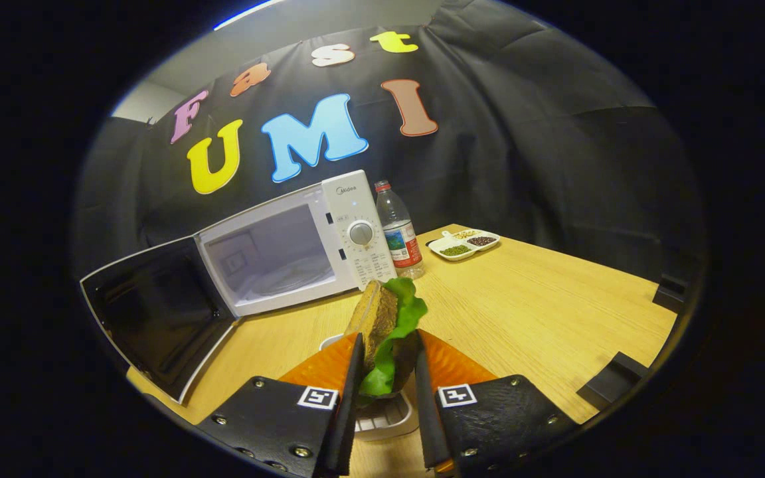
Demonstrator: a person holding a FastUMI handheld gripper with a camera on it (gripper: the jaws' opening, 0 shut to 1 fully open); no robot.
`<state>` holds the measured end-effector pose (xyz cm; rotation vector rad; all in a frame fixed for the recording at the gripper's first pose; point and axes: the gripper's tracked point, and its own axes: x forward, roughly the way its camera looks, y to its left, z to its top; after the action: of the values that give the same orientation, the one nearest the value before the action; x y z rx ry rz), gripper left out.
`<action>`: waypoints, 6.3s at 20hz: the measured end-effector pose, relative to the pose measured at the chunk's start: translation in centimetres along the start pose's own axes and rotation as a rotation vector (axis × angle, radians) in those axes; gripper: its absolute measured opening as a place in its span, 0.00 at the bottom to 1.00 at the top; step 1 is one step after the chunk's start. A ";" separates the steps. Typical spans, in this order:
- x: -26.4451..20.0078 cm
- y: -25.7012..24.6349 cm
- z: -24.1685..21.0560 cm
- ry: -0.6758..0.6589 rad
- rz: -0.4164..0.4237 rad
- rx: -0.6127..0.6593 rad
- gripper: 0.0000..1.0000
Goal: Open the microwave, put the food inside, and close the microwave door.
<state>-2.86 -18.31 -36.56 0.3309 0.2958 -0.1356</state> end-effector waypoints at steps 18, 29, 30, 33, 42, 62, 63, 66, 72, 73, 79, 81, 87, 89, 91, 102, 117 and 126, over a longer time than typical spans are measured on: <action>-0.6 11.8 6.3 -0.094 0.159 -0.095 0.24; 10.8 21.3 5.6 -0.006 0.264 -0.090 0.24; 12.1 21.8 5.5 0.001 0.263 -0.093 0.24; 15.4 23.6 5.1 0.037 0.283 -0.075 0.24; 25.9 27.6 5.5 0.081 0.312 -0.036 0.24; 30.6 23.4 7.5 -0.022 0.153 -0.277 0.69; 29.4 24.0 7.6 -0.020 0.178 -0.275 0.69; 25.3 25.1 7.8 -0.012 0.234 -0.303 0.73; 15.9 26.0 8.0 -0.015 0.304 -0.310 0.84; 14.3 25.9 8.4 -0.039 0.304 -0.334 0.84; 3.3 28.8 9.2 -0.128 0.449 -0.387 0.89; -0.7 30.5 8.9 -0.149 0.528 -0.388 0.89; -11.2 36.6 4.0 -0.147 0.814 -0.409 0.89; -13.5 38.1 2.9 -0.172 0.882 -0.409 0.89; -15.3 39.7 1.2 -0.169 0.943 -0.382 0.89; -17.5 44.9 -4.1 -0.083 1.021 -0.394 0.17; -11.1 42.9 -9.6 -0.064 0.890 -0.529 0.05; -9.6 35.9 -6.1 -0.116 0.758 -0.527 0.05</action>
<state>-7.16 18.17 -28.34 -0.1036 0.0684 0.6595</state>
